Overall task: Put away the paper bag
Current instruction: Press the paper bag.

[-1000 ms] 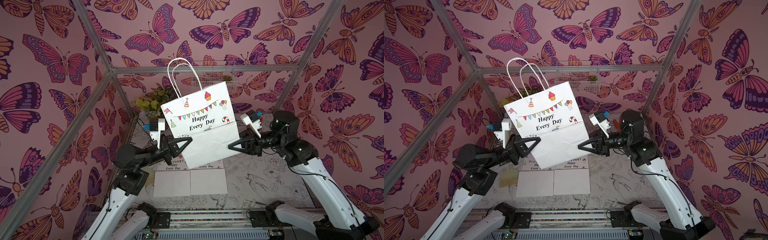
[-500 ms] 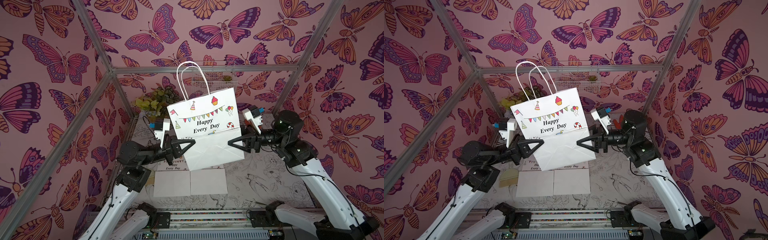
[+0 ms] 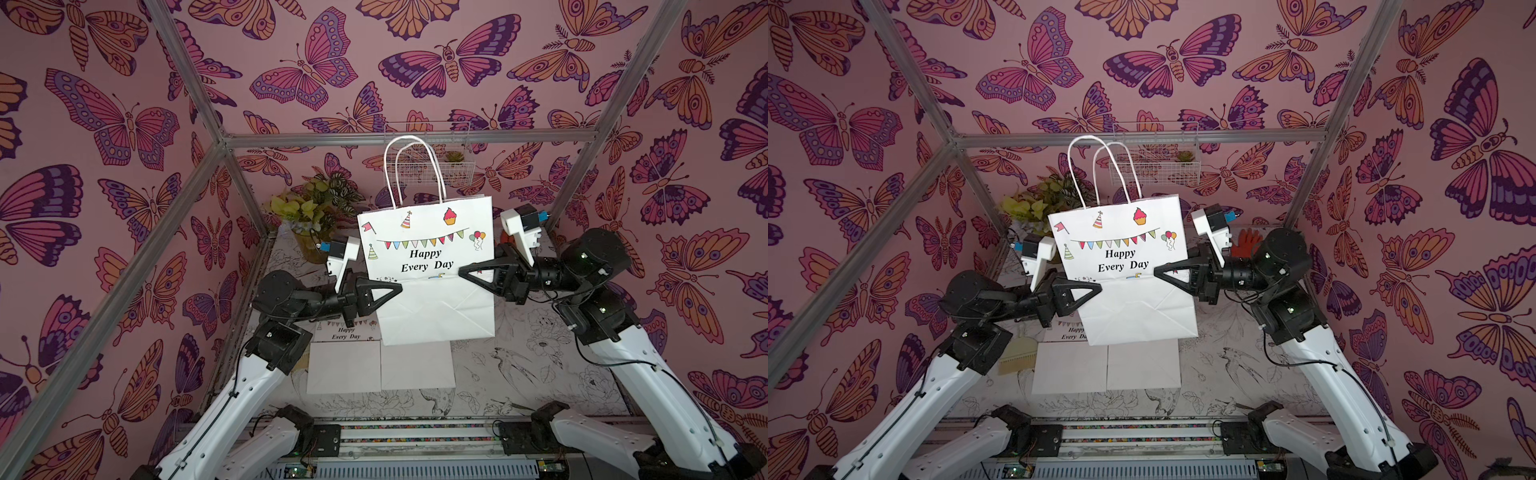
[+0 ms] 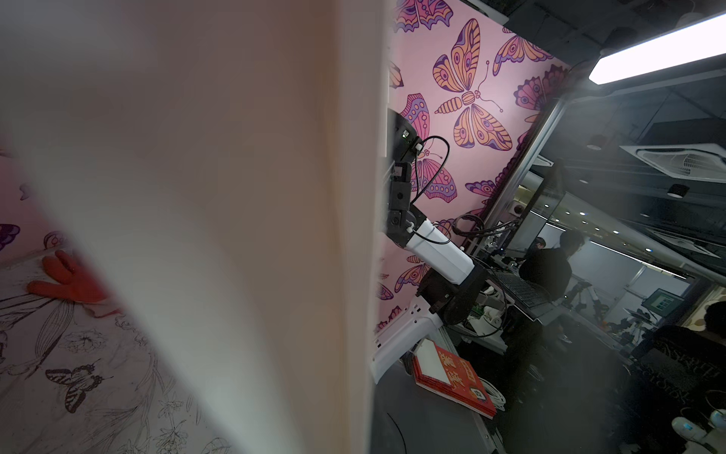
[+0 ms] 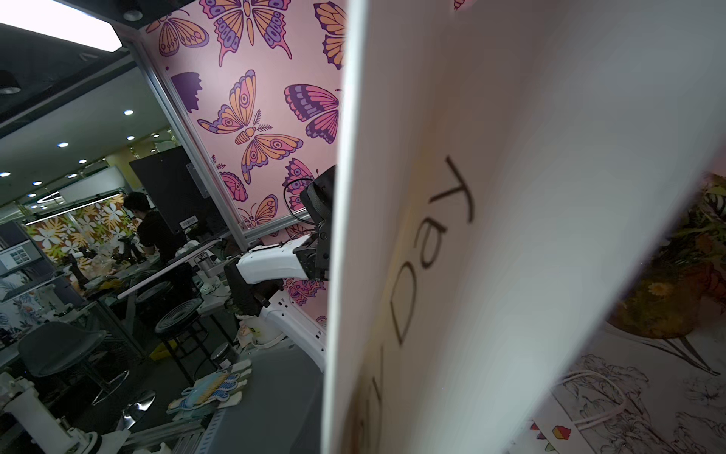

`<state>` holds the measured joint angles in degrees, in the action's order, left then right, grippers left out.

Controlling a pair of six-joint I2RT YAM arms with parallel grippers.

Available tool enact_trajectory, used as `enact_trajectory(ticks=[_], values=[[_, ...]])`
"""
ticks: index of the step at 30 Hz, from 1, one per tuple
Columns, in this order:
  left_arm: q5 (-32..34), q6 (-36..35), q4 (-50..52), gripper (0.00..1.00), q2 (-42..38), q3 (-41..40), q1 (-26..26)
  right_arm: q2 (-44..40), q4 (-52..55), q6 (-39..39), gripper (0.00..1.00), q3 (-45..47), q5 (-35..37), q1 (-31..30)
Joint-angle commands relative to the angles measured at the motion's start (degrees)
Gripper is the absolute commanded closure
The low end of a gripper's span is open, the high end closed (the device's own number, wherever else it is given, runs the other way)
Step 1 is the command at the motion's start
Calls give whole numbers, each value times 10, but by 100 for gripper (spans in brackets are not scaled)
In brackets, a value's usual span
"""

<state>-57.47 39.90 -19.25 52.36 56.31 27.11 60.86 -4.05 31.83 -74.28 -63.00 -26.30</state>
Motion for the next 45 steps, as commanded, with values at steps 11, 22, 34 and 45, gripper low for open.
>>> enact_trajectory(ticks=[11, 22, 34, 45], values=[[1, -5, -9, 100, 2, 15, 8, 17, 13, -19, 98, -18, 4, -23], [-53, -7, -9, 53, 2, 12, 9, -12, 44, -42, 100, -23, 53, -17], [-99, -80, 88, 57, 1, 12, 9, -51, 15, -16, 100, 2, 112, 20], [-23, -104, 107, 100, 3, 16, 5, -29, 90, -34, 86, -36, 77, 30]])
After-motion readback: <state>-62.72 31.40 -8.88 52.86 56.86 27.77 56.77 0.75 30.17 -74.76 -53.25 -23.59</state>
